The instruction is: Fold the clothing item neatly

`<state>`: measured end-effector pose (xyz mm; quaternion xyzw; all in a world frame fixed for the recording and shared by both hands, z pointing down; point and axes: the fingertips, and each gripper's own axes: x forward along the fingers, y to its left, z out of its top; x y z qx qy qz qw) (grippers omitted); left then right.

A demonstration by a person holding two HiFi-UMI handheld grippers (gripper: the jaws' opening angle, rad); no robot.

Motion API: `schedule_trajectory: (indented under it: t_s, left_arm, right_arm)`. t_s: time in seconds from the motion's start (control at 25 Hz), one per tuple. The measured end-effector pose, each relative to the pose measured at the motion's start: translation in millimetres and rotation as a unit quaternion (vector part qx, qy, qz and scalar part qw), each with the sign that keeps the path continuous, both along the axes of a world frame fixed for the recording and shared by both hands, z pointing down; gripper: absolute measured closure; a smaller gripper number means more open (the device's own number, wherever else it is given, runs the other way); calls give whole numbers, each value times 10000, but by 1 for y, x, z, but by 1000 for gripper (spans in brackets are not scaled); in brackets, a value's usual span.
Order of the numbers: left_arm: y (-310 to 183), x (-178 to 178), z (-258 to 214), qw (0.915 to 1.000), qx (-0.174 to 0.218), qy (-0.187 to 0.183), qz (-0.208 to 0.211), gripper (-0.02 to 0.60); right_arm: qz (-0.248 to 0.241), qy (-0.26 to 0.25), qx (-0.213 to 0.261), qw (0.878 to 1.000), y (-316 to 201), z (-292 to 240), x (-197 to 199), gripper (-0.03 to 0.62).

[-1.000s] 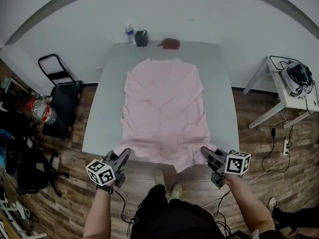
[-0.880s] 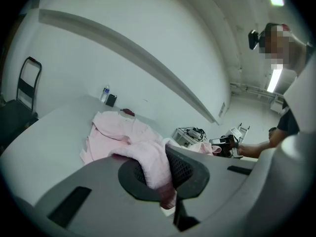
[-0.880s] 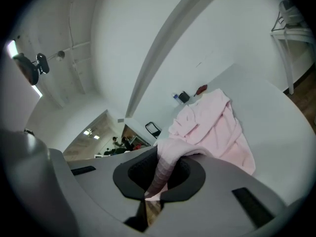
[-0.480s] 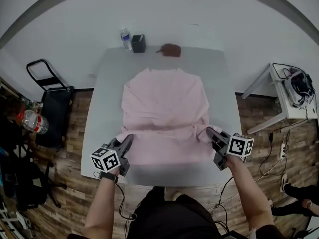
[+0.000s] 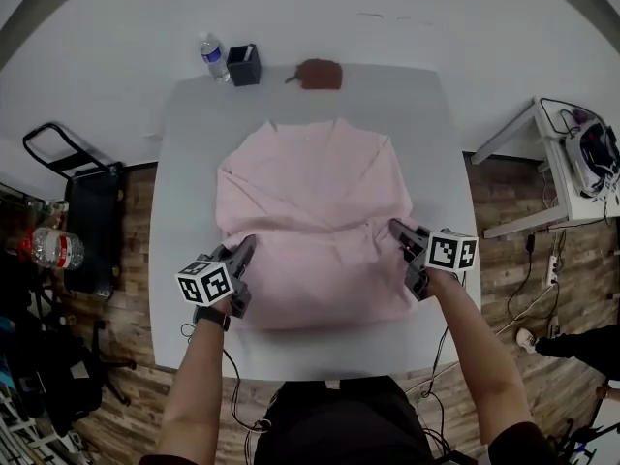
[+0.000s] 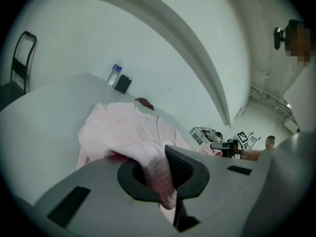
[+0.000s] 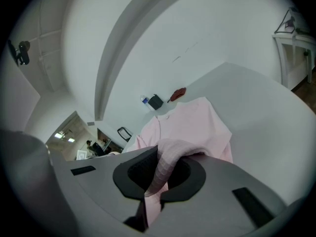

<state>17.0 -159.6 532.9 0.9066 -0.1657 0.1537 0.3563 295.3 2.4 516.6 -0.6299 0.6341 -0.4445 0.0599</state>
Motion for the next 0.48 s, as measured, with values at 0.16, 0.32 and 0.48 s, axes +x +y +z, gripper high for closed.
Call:
schedule_trajectory:
  t_s: [0.16, 0.32, 0.48]
  left_arm:
    - [-4, 5, 39, 9983, -313, -488, -28, 440]
    - [-5, 7, 48, 9963, -306, -794, -110, 374]
    - [-10, 9, 35, 9973, -398, -558, -252, 362]
  right_arm:
    - [-225, -53, -408, 9989, -14, 42, 6, 568]
    - [-210, -272, -772, 9964, -18, 65, 11, 395]
    - [163, -1413, -508, 9885, -22, 35, 22, 378]
